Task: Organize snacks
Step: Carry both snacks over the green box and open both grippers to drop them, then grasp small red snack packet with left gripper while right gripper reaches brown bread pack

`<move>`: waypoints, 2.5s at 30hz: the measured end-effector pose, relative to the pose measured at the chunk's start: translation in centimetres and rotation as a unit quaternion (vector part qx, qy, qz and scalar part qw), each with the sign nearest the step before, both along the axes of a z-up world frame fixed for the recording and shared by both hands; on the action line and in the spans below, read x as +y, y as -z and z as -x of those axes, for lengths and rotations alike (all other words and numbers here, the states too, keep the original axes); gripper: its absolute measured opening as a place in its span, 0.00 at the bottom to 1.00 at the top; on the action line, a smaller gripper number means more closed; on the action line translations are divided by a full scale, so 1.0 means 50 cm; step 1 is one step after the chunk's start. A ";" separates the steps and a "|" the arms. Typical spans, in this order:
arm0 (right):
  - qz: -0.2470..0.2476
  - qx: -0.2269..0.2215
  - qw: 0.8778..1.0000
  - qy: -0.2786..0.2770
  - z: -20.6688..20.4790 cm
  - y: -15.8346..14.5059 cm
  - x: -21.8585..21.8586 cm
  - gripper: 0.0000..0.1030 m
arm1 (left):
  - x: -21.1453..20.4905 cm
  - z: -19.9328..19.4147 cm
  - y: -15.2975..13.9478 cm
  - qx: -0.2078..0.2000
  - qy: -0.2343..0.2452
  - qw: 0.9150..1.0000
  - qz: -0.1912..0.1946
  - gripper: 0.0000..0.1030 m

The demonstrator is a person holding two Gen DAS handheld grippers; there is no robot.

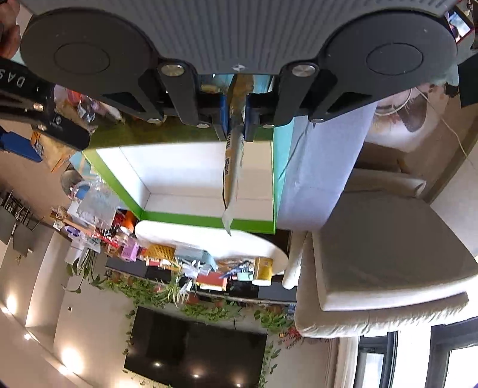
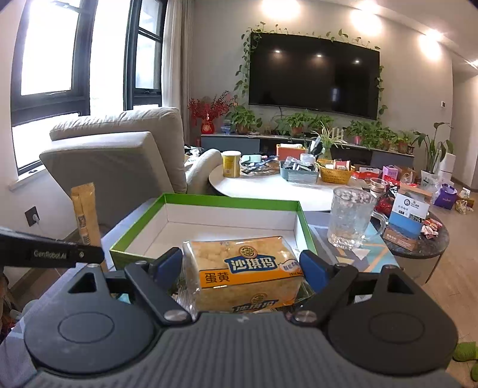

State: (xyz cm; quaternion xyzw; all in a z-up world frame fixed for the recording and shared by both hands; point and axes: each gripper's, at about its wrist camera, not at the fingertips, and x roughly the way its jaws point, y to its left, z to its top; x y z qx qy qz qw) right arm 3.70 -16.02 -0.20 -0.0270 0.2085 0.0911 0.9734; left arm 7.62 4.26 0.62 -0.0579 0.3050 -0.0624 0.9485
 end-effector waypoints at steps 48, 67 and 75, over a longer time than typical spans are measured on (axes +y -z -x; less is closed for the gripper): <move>-0.011 0.102 0.994 0.039 -0.238 0.104 0.018 0.42 | -0.082 -0.260 0.053 0.024 0.017 1.000 -0.006 0.22; -0.013 0.099 0.994 0.038 -0.207 0.090 0.010 0.42 | -0.088 -0.255 0.048 0.038 0.012 0.999 -0.024 0.35; 0.006 0.078 0.996 0.033 -0.179 0.068 0.015 0.42 | -0.050 -0.212 0.030 0.027 -0.006 1.000 -0.013 0.37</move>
